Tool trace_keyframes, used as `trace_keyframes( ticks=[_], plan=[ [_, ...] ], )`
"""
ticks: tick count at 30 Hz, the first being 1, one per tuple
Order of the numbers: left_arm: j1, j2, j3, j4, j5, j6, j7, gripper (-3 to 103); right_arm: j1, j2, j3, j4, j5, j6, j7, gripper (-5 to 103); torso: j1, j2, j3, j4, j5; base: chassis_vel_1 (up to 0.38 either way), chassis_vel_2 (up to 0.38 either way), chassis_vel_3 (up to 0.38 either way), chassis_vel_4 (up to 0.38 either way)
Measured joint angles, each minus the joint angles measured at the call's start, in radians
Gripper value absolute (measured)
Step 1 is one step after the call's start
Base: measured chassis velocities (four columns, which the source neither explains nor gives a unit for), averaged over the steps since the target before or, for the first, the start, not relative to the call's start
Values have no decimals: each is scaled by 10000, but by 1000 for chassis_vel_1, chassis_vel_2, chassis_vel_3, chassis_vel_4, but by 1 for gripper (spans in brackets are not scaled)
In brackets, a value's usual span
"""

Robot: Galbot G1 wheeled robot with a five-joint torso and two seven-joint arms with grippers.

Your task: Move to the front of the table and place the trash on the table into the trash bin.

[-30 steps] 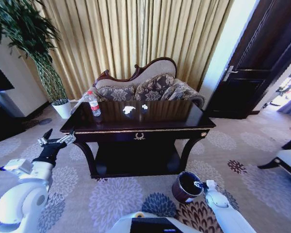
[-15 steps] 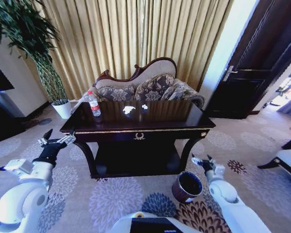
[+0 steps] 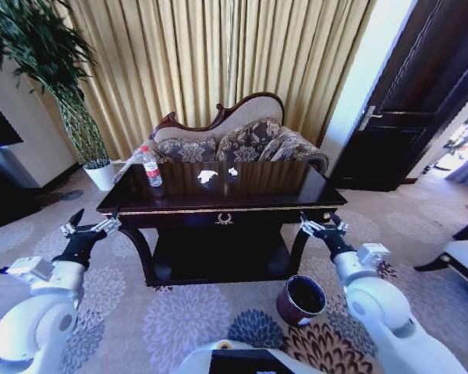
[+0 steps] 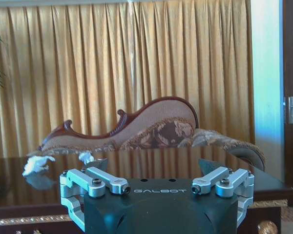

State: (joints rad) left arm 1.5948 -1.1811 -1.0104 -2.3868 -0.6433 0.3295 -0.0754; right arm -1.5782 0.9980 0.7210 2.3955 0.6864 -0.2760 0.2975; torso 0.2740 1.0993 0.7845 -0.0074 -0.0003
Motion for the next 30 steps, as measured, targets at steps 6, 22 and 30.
trace_keyframes(
  ticks=[6, 22, 30],
  plan=[
    [4, 32, 7, -14, 0, 21, -2, 100, -15, -15, 38, 221, 19, -40, -26, 100, 0, 0, 0, 1, 0, 0, 0, 0, 0],
    [43, 7, -36, -135, 8, 30, -5, 100, -145, -175, 38, 443, 56, -12, -162, 100, -1, 1, 0, 0, 0, -10, 10, 7, -7],
    [64, -2, -53, -192, 9, 31, -6, 100, -254, -185, 54, 458, -44, 29, -242, 100, -1, 1, 0, 1, 1, -116, 108, 117, -105]
  ],
)
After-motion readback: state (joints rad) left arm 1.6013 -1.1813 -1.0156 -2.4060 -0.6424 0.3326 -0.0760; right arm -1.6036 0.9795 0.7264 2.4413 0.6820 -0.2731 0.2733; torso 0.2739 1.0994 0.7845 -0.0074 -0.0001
